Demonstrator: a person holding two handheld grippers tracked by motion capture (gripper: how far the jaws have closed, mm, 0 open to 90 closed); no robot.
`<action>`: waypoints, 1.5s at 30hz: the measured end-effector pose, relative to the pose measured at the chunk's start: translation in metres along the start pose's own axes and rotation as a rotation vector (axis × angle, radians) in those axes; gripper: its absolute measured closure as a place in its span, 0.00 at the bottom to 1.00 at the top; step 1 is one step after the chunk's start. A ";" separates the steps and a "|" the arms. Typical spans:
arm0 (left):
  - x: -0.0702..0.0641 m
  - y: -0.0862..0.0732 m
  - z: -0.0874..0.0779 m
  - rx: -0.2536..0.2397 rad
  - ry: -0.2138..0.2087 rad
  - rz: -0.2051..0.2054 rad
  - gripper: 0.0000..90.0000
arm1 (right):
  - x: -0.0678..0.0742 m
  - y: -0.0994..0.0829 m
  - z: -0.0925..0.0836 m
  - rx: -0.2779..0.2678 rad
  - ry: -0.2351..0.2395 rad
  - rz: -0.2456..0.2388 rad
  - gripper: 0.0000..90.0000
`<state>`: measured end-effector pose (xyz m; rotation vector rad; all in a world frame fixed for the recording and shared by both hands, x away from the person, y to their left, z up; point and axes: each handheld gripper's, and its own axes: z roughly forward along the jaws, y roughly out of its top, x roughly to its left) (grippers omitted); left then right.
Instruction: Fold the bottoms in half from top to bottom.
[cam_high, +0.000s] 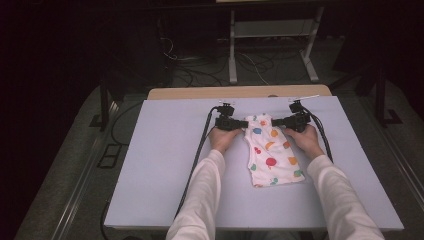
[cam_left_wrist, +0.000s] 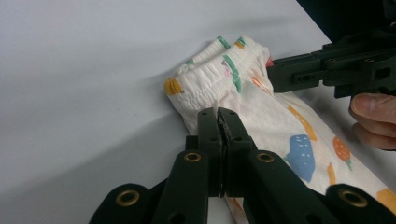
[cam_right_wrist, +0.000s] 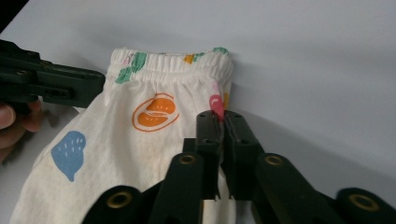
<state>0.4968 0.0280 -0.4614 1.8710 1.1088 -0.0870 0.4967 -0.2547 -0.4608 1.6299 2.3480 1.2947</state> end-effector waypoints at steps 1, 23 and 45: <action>0.000 0.000 0.000 -0.001 -0.001 0.001 0.99 | 0.000 0.000 0.000 0.001 -0.003 -0.002 0.96; -0.006 0.003 -0.013 -0.025 -0.014 0.011 1.00 | 0.004 0.003 -0.020 -0.055 0.034 -0.015 0.98; -0.011 -0.003 -0.031 -0.074 -0.066 0.010 1.00 | 0.011 -0.010 -0.037 -0.128 0.082 -0.037 0.98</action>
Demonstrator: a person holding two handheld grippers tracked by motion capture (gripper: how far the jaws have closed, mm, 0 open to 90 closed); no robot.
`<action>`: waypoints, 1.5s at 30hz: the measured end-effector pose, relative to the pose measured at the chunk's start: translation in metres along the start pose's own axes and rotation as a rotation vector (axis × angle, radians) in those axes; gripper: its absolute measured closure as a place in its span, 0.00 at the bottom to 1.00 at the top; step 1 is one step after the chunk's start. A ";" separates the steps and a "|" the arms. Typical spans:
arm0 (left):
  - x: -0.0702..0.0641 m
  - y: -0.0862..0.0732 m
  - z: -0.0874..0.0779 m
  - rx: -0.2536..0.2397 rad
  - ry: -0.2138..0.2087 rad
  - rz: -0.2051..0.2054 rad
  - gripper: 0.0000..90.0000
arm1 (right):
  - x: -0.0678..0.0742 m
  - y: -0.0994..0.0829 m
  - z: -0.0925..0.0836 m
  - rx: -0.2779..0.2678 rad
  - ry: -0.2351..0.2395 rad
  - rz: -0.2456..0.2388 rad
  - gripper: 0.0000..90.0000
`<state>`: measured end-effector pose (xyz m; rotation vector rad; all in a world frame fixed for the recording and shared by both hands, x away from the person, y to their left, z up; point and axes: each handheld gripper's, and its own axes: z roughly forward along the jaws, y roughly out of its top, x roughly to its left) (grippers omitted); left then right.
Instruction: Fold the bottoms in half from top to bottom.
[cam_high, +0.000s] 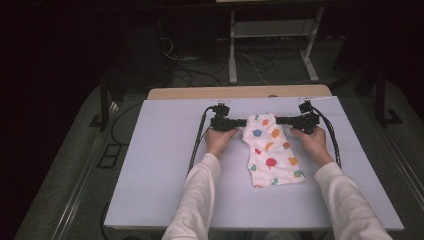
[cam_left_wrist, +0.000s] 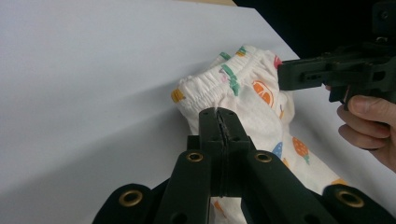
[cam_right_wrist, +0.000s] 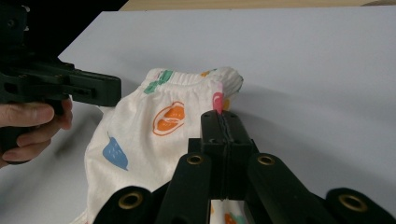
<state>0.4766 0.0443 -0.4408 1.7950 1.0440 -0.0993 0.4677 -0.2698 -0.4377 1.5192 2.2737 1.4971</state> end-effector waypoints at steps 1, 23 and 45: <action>-0.001 0.000 -0.001 -0.002 -0.003 0.003 1.00 | 0.000 -0.001 -0.001 -0.002 0.001 0.000 0.98; -0.022 -0.009 -0.012 -0.011 -0.067 0.026 1.00 | 0.010 -0.015 -0.026 -0.062 0.040 -0.031 0.98; -0.041 -0.026 -0.016 0.008 -0.102 0.052 1.00 | 0.024 -0.036 -0.044 -0.056 0.071 -0.090 0.98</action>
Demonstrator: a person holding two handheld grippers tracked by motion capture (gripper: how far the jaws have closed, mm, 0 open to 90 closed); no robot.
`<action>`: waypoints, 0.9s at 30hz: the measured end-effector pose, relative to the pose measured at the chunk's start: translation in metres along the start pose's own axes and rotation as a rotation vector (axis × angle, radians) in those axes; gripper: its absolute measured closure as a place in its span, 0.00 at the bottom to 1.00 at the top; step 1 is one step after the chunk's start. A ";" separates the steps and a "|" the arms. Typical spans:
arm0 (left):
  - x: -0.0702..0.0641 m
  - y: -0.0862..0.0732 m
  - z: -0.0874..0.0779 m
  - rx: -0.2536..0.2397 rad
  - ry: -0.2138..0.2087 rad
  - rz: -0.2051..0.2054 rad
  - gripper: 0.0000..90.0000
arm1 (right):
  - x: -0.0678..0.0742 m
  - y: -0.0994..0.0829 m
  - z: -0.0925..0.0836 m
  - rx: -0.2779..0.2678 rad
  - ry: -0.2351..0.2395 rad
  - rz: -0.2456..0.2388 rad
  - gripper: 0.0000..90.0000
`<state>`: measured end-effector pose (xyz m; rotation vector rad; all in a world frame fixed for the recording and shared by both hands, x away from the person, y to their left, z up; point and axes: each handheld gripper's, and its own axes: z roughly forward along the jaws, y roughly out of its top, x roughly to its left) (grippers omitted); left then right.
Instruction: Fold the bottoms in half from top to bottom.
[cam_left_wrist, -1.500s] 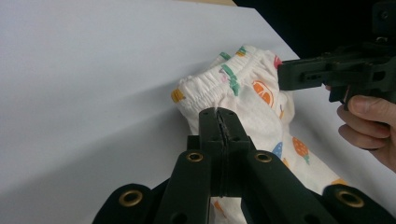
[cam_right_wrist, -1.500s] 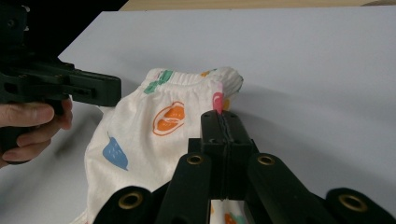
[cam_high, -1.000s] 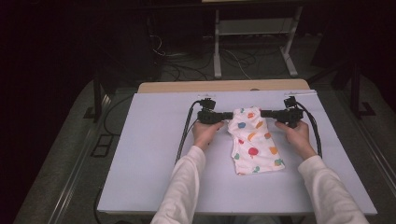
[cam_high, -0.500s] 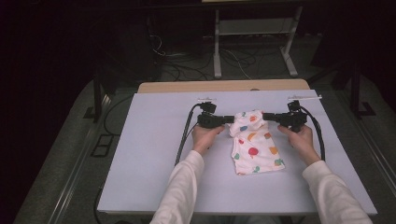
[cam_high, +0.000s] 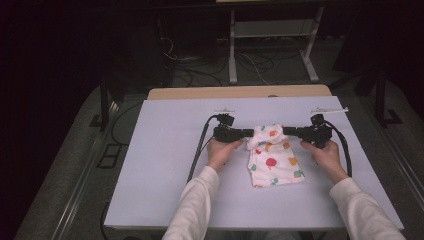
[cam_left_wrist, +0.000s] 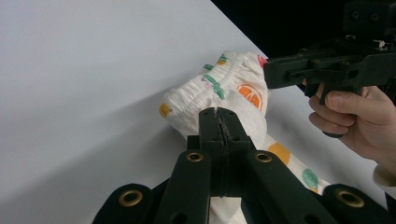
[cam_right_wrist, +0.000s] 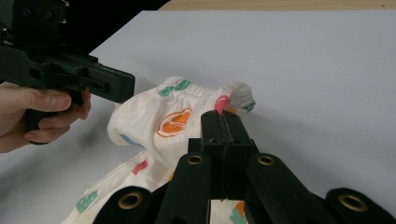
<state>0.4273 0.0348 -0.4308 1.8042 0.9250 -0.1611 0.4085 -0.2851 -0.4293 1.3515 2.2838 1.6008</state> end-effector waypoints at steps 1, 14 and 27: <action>-0.001 -0.001 0.000 0.002 0.001 0.005 1.00 | 0.001 -0.001 -0.001 0.001 0.002 -0.005 0.98; -0.015 -0.015 0.001 0.040 -0.014 0.026 1.00 | 0.011 -0.013 -0.013 0.024 0.005 -0.040 0.98; -0.025 -0.024 0.002 0.066 -0.024 0.042 0.99 | 0.014 -0.023 -0.021 0.042 0.010 -0.053 0.98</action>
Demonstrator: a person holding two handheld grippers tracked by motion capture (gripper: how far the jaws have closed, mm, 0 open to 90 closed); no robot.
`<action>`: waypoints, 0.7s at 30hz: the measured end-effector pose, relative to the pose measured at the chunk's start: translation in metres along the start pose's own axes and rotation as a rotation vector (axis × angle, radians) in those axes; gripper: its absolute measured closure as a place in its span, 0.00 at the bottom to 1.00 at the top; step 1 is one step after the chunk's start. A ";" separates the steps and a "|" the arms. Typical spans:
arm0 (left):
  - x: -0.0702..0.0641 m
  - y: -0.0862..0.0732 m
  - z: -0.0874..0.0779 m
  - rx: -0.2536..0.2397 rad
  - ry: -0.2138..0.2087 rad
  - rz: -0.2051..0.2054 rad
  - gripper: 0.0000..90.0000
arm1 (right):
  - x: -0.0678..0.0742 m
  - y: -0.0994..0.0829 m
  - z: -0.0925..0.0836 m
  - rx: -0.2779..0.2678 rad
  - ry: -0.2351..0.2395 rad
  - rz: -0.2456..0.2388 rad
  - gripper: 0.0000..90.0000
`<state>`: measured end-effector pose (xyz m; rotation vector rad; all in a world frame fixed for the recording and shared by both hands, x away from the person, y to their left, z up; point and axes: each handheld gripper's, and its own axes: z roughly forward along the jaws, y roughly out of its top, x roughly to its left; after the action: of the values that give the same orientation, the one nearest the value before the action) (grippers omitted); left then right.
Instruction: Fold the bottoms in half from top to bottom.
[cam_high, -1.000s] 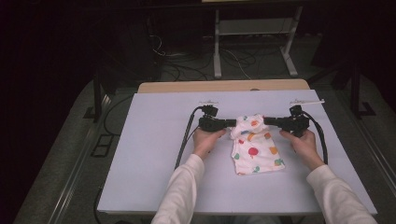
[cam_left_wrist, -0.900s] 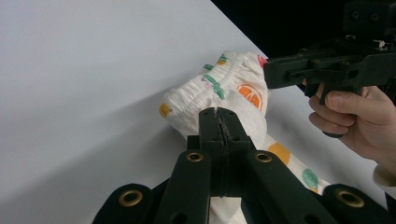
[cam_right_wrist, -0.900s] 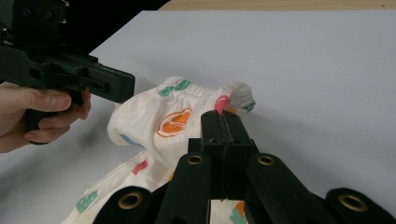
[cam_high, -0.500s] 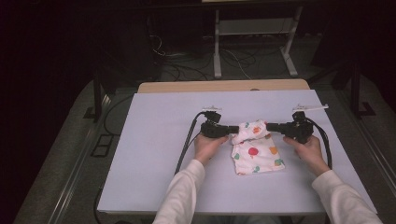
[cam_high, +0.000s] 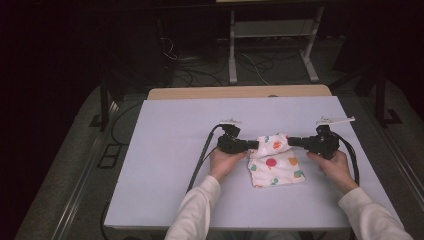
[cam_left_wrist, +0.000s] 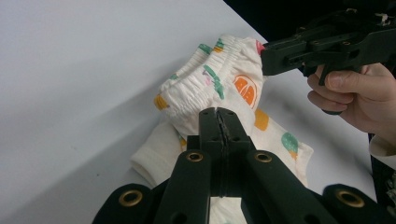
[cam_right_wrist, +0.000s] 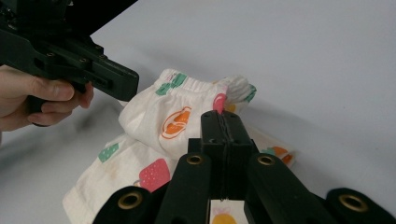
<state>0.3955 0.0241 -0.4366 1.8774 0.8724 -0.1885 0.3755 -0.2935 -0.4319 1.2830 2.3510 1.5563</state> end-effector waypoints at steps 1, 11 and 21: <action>0.000 0.000 0.000 0.004 0.001 0.003 0.99 | 0.001 -0.001 0.000 0.002 0.003 0.001 0.98; -0.003 -0.009 0.000 0.015 -0.002 0.001 0.99 | 0.004 -0.009 -0.003 0.035 0.007 0.000 0.97; -0.009 -0.015 0.003 0.031 -0.012 0.004 0.99 | 0.004 -0.015 -0.004 0.073 0.003 0.019 0.97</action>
<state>0.3805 0.0207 -0.4443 1.9045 0.8616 -0.2114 0.3619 -0.2964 -0.4404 1.3216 2.4262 1.4911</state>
